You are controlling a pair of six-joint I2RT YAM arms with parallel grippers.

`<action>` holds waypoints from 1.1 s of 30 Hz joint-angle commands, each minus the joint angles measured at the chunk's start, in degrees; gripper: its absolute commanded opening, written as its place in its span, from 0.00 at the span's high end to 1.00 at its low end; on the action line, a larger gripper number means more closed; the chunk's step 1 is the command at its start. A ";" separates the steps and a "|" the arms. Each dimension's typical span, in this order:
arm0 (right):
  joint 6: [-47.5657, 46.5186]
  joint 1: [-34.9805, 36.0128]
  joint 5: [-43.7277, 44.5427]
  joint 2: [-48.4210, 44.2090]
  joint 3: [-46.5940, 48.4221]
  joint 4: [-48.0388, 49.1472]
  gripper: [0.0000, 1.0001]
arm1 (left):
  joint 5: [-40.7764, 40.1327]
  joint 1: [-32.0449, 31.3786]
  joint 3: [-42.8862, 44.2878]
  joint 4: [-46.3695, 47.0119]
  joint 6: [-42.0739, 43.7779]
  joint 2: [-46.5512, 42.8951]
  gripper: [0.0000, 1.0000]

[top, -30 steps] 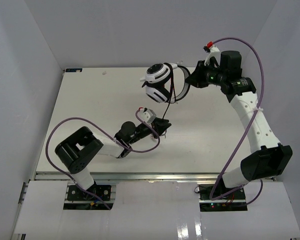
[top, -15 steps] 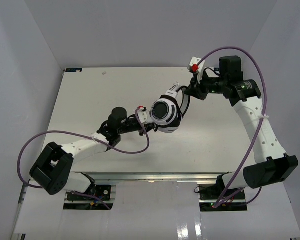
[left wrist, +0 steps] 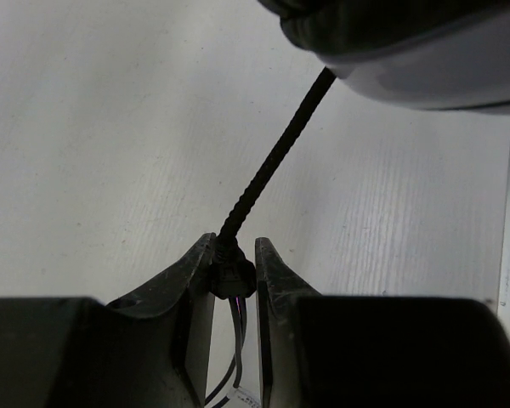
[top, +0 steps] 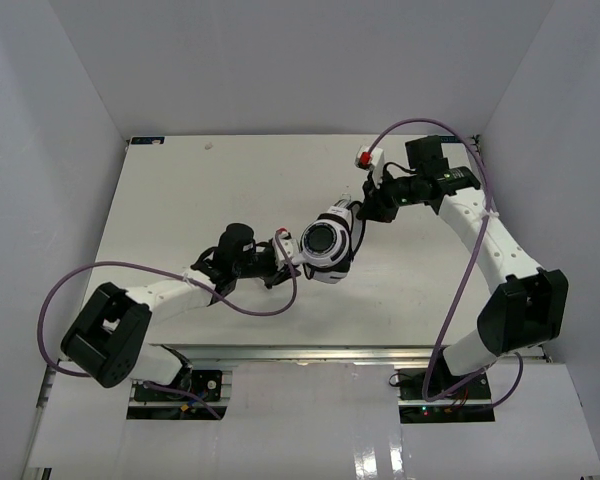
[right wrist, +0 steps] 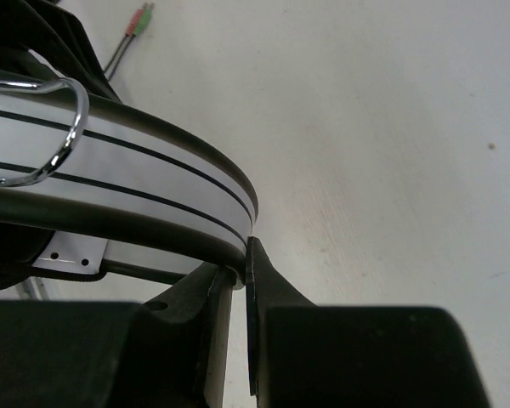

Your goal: Wrap the headphones

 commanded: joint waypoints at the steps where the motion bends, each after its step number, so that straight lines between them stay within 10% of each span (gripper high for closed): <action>1: 10.14 -4.41 -14.14 3.10 3.43 1.28 0.92 | 1.43 0.69 -2.98 8.60 -4.04 -8.79 0.82; 9: 25.00 -5.23 -19.57 1.17 0.67 14.57 0.92 | 0.84 0.70 -4.93 16.13 -11.43 -11.96 0.82; 25: -16.35 -4.61 -15.23 2.88 7.58 -13.46 0.92 | 8.72 9.39 0.00 10.93 -7.49 -5.90 0.79; 33: 8.56 -4.17 -26.27 2.14 -0.44 6.69 0.92 | 17.29 8.99 -2.90 22.05 -18.51 -0.59 0.74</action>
